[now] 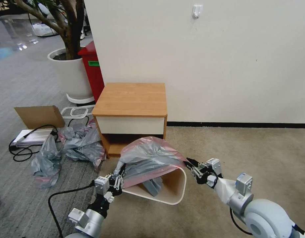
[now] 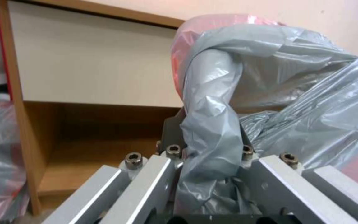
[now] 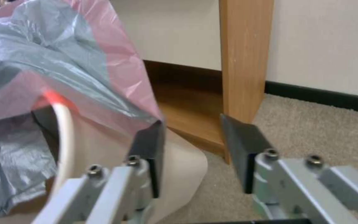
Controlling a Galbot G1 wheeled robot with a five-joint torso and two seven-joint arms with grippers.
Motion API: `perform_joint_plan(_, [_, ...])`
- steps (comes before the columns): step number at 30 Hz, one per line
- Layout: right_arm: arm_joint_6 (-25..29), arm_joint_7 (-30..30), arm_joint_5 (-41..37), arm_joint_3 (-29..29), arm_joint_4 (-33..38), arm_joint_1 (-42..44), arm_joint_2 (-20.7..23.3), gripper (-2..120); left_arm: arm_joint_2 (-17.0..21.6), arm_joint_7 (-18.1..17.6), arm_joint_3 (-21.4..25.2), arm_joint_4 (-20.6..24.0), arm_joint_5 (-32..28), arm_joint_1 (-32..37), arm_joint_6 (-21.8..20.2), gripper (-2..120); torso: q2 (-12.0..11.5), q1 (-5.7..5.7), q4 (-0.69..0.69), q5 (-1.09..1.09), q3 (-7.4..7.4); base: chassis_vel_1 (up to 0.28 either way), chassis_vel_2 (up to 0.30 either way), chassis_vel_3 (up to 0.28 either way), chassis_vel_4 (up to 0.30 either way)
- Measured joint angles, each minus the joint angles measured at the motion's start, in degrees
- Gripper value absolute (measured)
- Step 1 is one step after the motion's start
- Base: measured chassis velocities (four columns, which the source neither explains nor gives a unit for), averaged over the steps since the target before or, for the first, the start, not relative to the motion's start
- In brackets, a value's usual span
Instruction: Pick up the garbage bag from the table and place it over the trash can.
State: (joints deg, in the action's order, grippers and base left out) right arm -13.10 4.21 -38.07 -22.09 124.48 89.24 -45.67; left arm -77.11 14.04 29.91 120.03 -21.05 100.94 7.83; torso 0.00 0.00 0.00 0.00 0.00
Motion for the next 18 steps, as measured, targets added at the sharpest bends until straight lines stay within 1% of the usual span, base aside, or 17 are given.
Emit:
perform_joint_plan(1, [0.11,-0.01,-0.02,-0.36,0.05,0.30,0.06,43,-0.16,-0.55,0.02,-0.01,-0.32,-0.09,-0.34,7,0.00,0.00,0.00,0.00,0.00,0.000,0.000,0.000,0.000])
perform_joint_plan(2, [0.11,-0.01,-0.02,-0.36,0.05,0.30,0.06,43,-0.16,-0.55,0.02,-0.01,-0.32,-0.09,-0.34,7,0.00,0.00,0.00,0.00,0.00,0.000,0.000,0.000,0.000])
perform_joint_plan(4, [0.63,-0.08,-0.17,-1.18,0.63,1.00,-0.26,51,-0.45,-1.45,0.21,-0.08,-0.71,-0.29,-0.71,7,0.00,0.00,0.00,0.00,0.00,0.000,0.000,0.000,0.000])
perform_joint_plan(5, [1.19,-0.19,-0.55,-1.96,1.57,1.65,-0.91,58,-0.57,-2.12,0.29,-0.11,-0.75,-0.32,-1.00,7,0.00,0.00,0.00,0.00,0.00,0.000,0.000,0.000,0.000])
perform_joint_plan(6, [1.41,-0.24,-0.82,-2.35,2.19,1.99,-1.40,61,-0.61,-2.50,0.30,-0.14,-0.75,-0.32,-1.23,7,0.00,0.00,0.00,0.00,0.00,0.000,0.000,0.000,0.000])
perform_joint_plan(7, [1.41,-0.24,-0.82,-2.35,2.19,1.99,-1.40,61,-0.61,-2.50,0.30,-0.14,-0.75,-0.32,-1.23,7,0.00,0.00,0.00,0.00,0.00,0.000,0.000,0.000,0.000])
perform_joint_plan(10, [2.57,-0.70,-1.92,-3.06,5.88,3.46,-4.23,75,-0.65,-3.58,0.23,-0.25,-0.74,-0.25,-1.83,7,0.00,0.00,0.01,-0.01,0.00,0.000,0.000,0.000,0.000])
perform_joint_plan(11, [2.57,-0.70,-1.92,-3.06,5.88,3.46,-4.23,75,-0.65,-3.58,0.23,-0.25,-0.74,-0.25,-1.83,7,0.00,0.00,0.01,-0.01,0.00,0.000,0.000,0.000,0.000])
perform_joint_plan(12, [2.85,-0.96,-3.00,-2.83,7.42,4.06,-5.43,79,-0.64,-3.66,0.11,-0.27,-0.73,-0.22,-1.90,7,0.00,0.00,0.00,-0.01,0.00,0.000,0.000,0.000,0.000])
perform_joint_plan(14, [2.96,-2.38,-6.67,-0.31,10.78,5.88,-7.94,91,-0.63,-3.88,-0.14,-0.25,-0.73,-0.25,-1.91,7,0.00,0.00,0.01,-0.01,0.00,0.000,0.000,0.000,0.000])
perform_joint_plan(15, [2.96,-2.38,-6.67,-0.31,10.78,5.88,-7.94,91,-0.63,-3.88,-0.14,-0.25,-0.73,-0.25,-1.91,7,0.00,0.00,0.01,-0.01,0.00,0.000,0.000,0.000,0.000])
perform_joint_plan(17, [2.89,-3.66,-10.10,3.06,12.19,7.64,-10.07,98,-0.63,-4.03,-0.39,-0.24,-0.78,-0.47,-1.92,7,0.00,0.00,0.00,-0.02,0.00,0.000,0.000,0.000,0.000])
perform_joint_plan(18, [2.89,-3.66,-10.10,3.06,12.19,7.64,-10.07,98,-0.63,-4.03,-0.39,-0.24,-0.78,-0.47,-1.92,7,0.00,0.00,0.00,-0.02,0.00,0.000,0.000,0.000,0.000])
